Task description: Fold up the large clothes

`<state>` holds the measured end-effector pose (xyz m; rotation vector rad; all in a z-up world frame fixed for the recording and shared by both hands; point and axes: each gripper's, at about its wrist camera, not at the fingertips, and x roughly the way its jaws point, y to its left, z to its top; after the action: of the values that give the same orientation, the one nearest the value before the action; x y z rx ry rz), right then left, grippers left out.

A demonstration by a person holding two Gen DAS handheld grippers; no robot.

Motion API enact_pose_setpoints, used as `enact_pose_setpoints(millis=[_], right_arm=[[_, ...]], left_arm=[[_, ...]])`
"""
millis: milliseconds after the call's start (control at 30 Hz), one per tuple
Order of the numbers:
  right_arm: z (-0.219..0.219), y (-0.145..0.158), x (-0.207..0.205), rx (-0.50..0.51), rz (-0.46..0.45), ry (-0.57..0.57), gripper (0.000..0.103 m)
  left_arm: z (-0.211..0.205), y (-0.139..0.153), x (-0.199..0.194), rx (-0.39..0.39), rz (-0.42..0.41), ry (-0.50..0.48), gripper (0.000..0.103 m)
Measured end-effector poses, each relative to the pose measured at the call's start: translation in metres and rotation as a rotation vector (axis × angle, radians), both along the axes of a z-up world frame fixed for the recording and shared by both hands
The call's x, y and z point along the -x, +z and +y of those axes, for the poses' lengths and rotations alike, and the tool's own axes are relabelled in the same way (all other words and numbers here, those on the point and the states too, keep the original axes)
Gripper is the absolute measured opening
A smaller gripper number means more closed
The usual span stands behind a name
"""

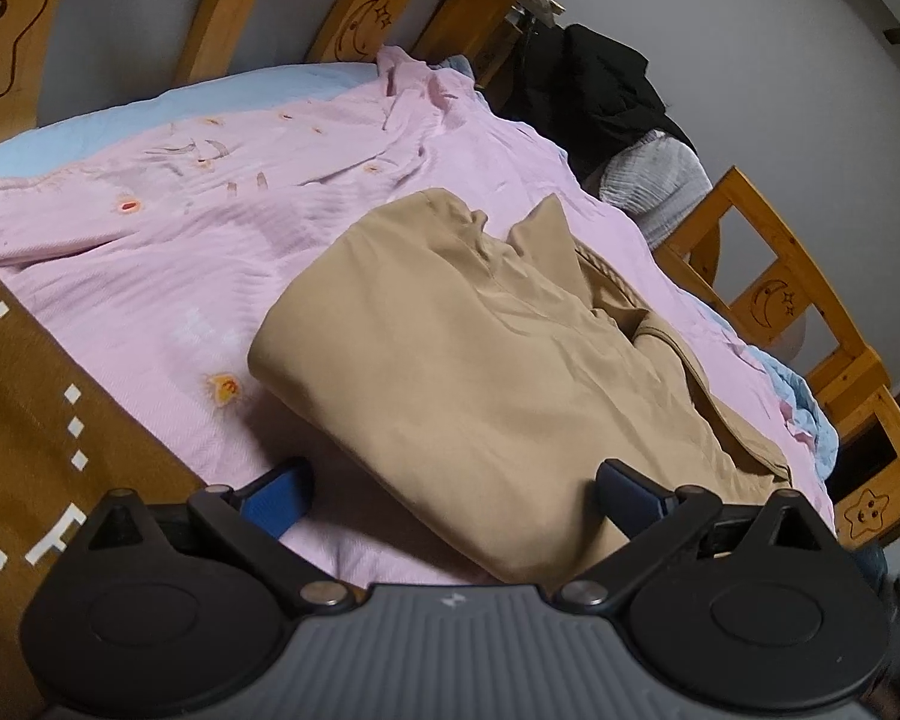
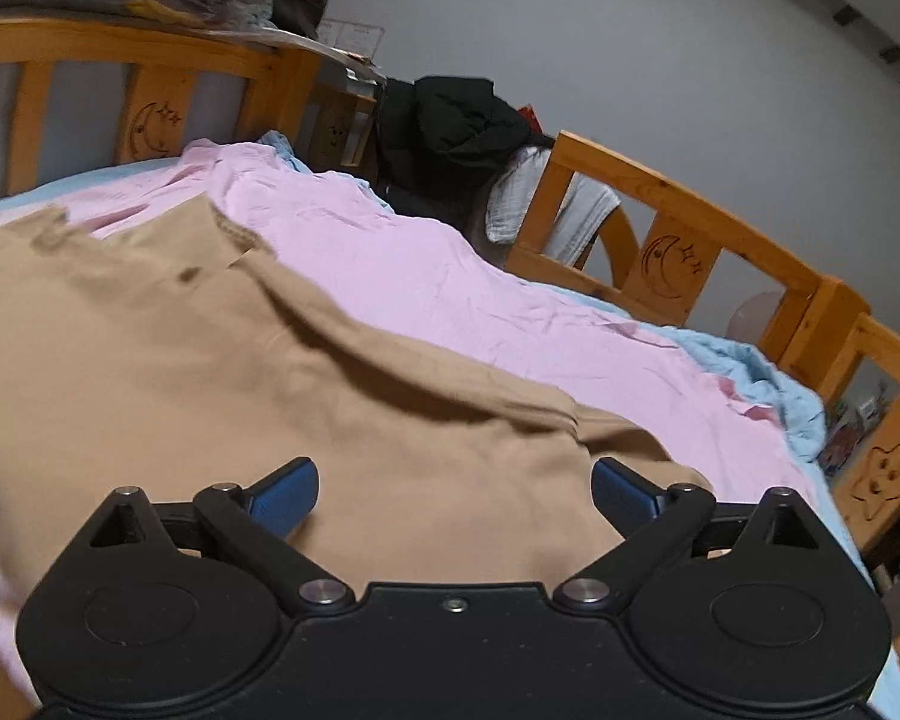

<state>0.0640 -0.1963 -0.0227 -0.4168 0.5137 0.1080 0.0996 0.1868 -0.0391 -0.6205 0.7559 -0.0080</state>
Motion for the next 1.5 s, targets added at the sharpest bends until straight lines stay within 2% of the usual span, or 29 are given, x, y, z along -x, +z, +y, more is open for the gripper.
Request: enact_pose_setpoints(millis=[67, 167, 200, 267, 300, 333, 367, 433, 533, 700, 800, 867, 900, 967, 1133, 1200, 1300, 1367, 1433, 1500], right_arm=[[-0.002, -0.012, 0.006, -0.02, 0.014, -0.016, 0.098], [-0.003, -0.025, 0.013, -0.053, -0.014, -0.053, 0.097], [0.0, -0.029, 0.016, -0.044, -0.028, -0.057, 0.097], [0.004, -0.03, 0.017, -0.018, -0.041, -0.055, 0.097], [0.004, -0.03, 0.017, -0.016, -0.041, -0.052, 0.096], [0.003, -0.03, 0.017, -0.019, -0.041, -0.052, 0.096], [0.003, -0.03, 0.017, -0.022, -0.037, -0.053, 0.096], [0.002, -0.03, 0.016, -0.02, -0.037, -0.052, 0.096], [0.002, -0.03, 0.015, -0.018, -0.036, -0.052, 0.096], [0.0, -0.03, 0.014, -0.029, -0.023, -0.053, 0.096], [-0.003, -0.029, 0.013, -0.051, -0.012, -0.051, 0.096], [-0.01, -0.026, 0.012, -0.107, 0.002, -0.033, 0.093], [-0.016, -0.023, 0.012, -0.153, 0.008, -0.014, 0.089], [-0.028, -0.013, 0.013, -0.237, 0.005, -0.013, 0.089], [-0.081, 0.04, 0.005, -0.441, 0.032, -0.101, 0.083], [-0.116, 0.063, 0.002, -0.585, 0.077, -0.104, 0.084], [-0.168, 0.088, -0.002, -0.857, 0.177, -0.095, 0.084], [-0.192, 0.096, -0.009, -1.012, 0.245, -0.079, 0.086], [-0.206, 0.099, -0.016, -1.13, 0.311, -0.07, 0.091], [-0.212, 0.098, -0.024, -1.23, 0.353, -0.064, 0.092]], left_arm=[[0.0, 0.002, 0.0, -0.004, 0.0, 0.027, 0.091], [0.0, 0.006, 0.0, 0.011, -0.025, 0.057, 0.066], [-0.001, 0.008, 0.0, 0.011, -0.043, 0.055, 0.054], [-0.009, 0.015, -0.001, -0.051, -0.069, 0.056, 0.037], [-0.012, 0.018, -0.002, -0.074, -0.072, 0.055, 0.02], [-0.014, 0.02, -0.003, -0.092, -0.072, 0.058, 0.007], [-0.016, 0.023, -0.004, -0.099, -0.077, 0.058, 0.005], [-0.019, 0.03, -0.003, -0.108, -0.099, 0.043, 0.002], [-0.029, 0.05, 0.0, -0.142, -0.178, -0.016, 0.001], [-0.063, 0.094, -0.006, -0.214, -0.311, -0.215, 0.001], [-0.1, 0.117, -0.014, -0.3, -0.362, -0.355, 0.0], [-0.127, 0.128, -0.018, -0.365, -0.385, -0.442, 0.0], [-0.14, 0.133, -0.02, -0.392, -0.392, -0.484, 0.0], [-0.163, 0.137, -0.023, -0.433, -0.399, -0.558, 0.0], [-0.213, 0.136, -0.024, -0.508, -0.395, -0.684, 0.0], [-0.228, 0.133, -0.025, -0.521, -0.392, -0.719, 0.0], [-0.25, 0.125, -0.02, -0.538, -0.392, -0.777, 0.0], [-0.263, 0.12, -0.015, -0.553, -0.395, -0.819, 0.0], [-0.277, 0.115, -0.012, -0.569, -0.394, -0.857, 0.0], [-0.286, 0.11, -0.007, -0.581, -0.39, -0.893, 0.0]])
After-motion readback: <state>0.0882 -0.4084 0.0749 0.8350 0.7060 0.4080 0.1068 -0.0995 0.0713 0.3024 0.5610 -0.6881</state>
